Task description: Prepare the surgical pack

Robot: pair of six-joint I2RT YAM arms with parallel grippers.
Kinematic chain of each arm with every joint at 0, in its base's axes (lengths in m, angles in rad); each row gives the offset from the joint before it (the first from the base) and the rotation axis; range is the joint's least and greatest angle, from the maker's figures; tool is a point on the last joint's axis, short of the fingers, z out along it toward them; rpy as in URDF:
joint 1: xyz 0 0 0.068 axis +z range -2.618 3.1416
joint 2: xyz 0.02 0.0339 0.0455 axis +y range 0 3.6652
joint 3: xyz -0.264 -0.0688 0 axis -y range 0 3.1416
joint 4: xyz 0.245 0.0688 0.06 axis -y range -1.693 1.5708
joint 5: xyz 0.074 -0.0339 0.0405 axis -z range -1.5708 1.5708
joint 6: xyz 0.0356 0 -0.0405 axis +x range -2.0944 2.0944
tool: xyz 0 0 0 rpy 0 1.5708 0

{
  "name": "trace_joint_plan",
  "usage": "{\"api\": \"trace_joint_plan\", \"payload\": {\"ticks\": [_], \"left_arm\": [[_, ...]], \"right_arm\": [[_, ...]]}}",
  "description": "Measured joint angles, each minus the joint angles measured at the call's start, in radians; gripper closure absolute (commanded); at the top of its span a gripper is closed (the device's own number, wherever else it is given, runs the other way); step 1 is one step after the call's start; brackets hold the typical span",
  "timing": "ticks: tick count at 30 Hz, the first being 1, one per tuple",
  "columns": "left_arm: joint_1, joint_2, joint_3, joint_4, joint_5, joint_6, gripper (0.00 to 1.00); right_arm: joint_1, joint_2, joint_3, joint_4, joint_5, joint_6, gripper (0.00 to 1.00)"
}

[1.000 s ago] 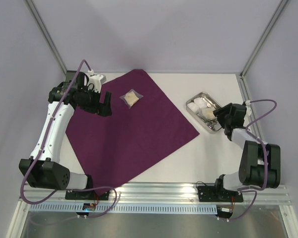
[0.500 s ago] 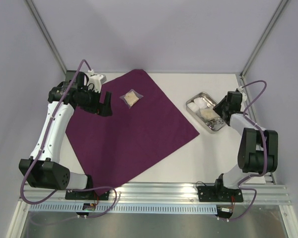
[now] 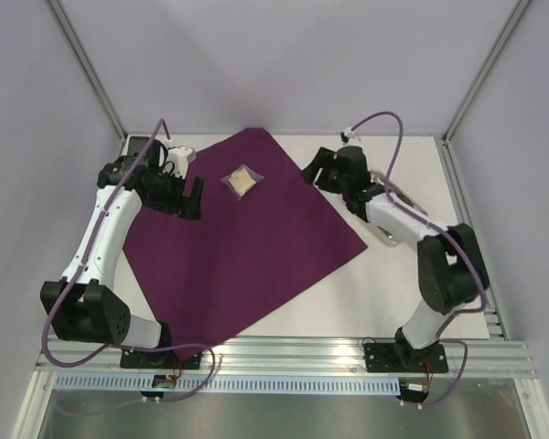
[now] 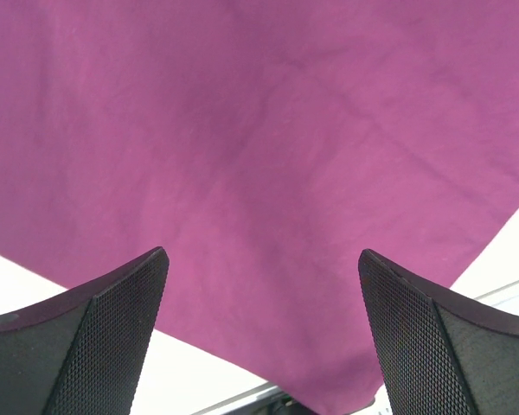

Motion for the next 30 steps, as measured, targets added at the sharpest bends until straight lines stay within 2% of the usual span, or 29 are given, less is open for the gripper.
{"api": "trace_joint_plan", "payload": {"ticks": [5, 10, 14, 21, 26, 30], "left_arm": [[0.011, 0.001, -0.055, 0.01, -0.055, 0.013, 0.0], [0.012, 0.001, -0.092, 0.021, -0.072, 0.025, 0.0], [0.012, 0.0, -0.094, 0.03, -0.072, 0.034, 0.0], [0.012, 0.0, -0.094, 0.039, -0.071, 0.036, 0.0], [0.012, -0.003, -0.093, 0.037, -0.069, 0.039, 0.0], [0.012, -0.016, -0.087, 0.033, -0.063, 0.04, 0.0]], "right_arm": [[0.084, 0.296, 0.183, 0.069, -0.047, 0.169, 0.34], [0.143, 0.507, 0.333, 0.049, -0.043, 0.292, 0.35], [0.177, 0.575, 0.389, 0.044, -0.039, 0.354, 0.39], [0.193, 0.699, 0.565, 0.028, -0.041, 0.418, 0.39], [0.192, 0.764, 0.672, -0.043, -0.033, 0.437, 0.4], [0.191, 0.803, 0.724, -0.05, -0.041, 0.47, 0.46]]}}
